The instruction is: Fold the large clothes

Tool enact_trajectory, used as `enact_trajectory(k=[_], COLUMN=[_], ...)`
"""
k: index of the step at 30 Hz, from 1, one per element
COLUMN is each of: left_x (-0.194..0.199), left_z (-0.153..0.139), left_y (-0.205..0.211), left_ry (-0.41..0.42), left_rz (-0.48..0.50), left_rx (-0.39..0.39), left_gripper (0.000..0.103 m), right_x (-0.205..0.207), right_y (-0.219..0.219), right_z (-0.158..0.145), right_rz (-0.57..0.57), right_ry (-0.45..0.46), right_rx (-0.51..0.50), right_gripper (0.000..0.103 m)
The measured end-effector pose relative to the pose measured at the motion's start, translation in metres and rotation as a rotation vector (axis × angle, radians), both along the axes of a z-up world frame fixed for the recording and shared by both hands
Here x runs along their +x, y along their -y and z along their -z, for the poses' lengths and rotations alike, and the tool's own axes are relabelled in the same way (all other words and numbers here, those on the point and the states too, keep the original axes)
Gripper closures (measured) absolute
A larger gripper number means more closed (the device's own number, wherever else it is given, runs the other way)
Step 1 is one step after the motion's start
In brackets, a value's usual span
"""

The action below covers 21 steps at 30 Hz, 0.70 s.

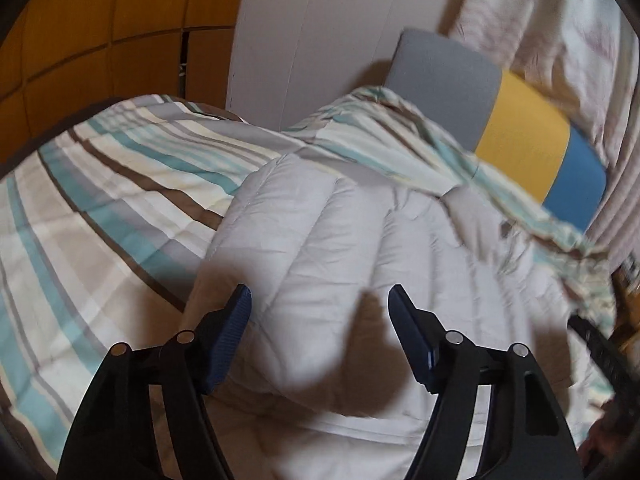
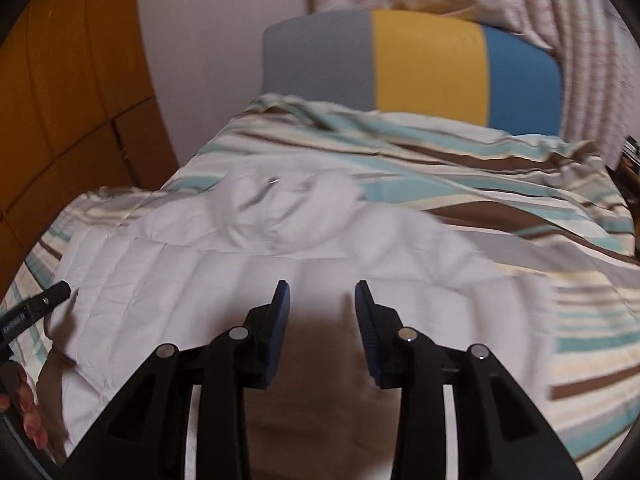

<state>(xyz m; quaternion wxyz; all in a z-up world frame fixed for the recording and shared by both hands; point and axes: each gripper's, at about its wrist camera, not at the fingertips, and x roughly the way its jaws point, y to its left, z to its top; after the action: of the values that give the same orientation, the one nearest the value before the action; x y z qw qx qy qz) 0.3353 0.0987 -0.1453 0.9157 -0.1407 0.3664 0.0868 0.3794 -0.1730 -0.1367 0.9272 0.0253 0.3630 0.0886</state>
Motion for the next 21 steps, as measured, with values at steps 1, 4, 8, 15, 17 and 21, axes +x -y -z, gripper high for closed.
enact_trajectory(k=[1, 4, 8, 15, 17, 21], left_x=[0.003, 0.006, 0.006, 0.003, 0.007, 0.038], left_z=[0.003, 0.014, 0.025, 0.019, 0.008, 0.007], left_y=[0.001, 0.001, 0.001, 0.013, 0.011, 0.004], left_ry=[-0.010, -0.033, -0.028, -0.023, -0.004, -0.060], left_rz=[0.011, 0.031, 0.046, 0.069, 0.048, 0.030], left_rx=[0.027, 0.050, 0.056, 0.079, 0.060, 0.036], left_gripper=[0.032, 0.032, 0.032, 0.032, 0.032, 0.057], right_x=[0.007, 0.013, -0.004, -0.007, -0.003, -0.016], right_y=[-0.008, -0.015, 0.004, 0.003, 0.003, 0.007], right_z=[0.006, 0.027, 0.055, 0.071, 0.072, 0.072], right_rz=[-0.006, 0.011, 0.048, 0.068, 0.069, 0.070], right_ry=[-0.018, -0.073, -0.096, -0.068, -0.067, -0.058], right_rx=[-0.009, -0.050, -0.055, -0.051, -0.047, -0.054], right_gripper=[0.070, 0.071, 0.070, 0.070, 0.070, 0.069])
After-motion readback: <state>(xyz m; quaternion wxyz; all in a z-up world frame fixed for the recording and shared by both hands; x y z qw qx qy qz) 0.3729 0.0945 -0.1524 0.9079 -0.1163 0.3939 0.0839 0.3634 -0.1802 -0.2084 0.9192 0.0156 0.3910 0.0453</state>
